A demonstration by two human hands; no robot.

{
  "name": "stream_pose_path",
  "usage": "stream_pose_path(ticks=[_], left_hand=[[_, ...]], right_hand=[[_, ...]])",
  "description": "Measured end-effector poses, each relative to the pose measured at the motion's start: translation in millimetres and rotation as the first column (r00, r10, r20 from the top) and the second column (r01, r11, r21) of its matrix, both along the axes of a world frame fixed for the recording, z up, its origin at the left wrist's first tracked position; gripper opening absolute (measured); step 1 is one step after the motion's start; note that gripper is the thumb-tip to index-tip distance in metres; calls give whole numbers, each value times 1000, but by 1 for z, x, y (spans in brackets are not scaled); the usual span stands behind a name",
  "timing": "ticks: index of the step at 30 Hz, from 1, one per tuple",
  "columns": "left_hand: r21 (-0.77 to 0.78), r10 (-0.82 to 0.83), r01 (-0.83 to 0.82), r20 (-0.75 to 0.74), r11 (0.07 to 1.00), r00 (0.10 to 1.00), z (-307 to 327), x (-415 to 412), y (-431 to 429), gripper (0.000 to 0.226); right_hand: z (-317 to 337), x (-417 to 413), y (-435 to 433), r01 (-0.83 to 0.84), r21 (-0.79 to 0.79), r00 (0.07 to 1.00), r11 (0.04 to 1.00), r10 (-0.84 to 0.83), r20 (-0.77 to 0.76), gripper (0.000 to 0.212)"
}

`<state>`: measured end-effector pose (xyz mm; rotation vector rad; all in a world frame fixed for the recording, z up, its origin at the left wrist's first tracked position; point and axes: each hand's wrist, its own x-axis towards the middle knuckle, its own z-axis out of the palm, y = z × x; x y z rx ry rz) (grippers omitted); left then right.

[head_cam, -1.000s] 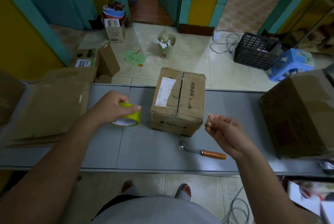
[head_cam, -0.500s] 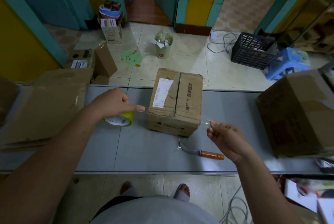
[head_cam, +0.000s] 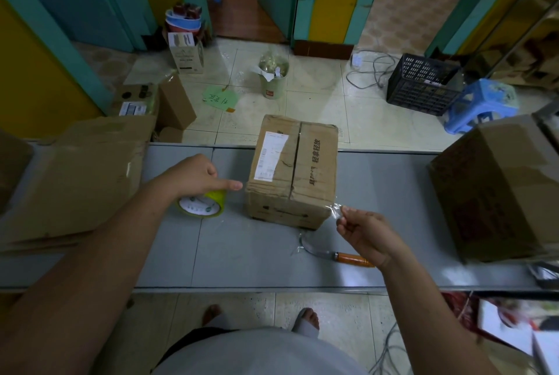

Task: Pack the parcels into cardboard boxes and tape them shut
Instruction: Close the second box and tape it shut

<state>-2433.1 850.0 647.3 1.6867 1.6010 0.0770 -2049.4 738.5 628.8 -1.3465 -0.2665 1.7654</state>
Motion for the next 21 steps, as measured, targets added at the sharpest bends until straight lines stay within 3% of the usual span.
stream_pose_path(ticks=[10,15,18,21], left_hand=[[-117,-96,95,3,989,995,-18,13,13,92],[-116,-127,127,4,985,992,-28,18,18,99],[-102,-100,102,17,990,995,-28,21,12,78],[-60,-61,64,47,996,997,-31,19,8,86]], right_hand=[[-7,-8,7,-81,-99,997,992,81,1,8],[-21,-5,-1,-167,-191,971,967,195,141,46],[-32,-14,-9,-128,-223,985,966,150,84,62],[-30,-24,-14,-23,-129,986,991,43,160,45]])
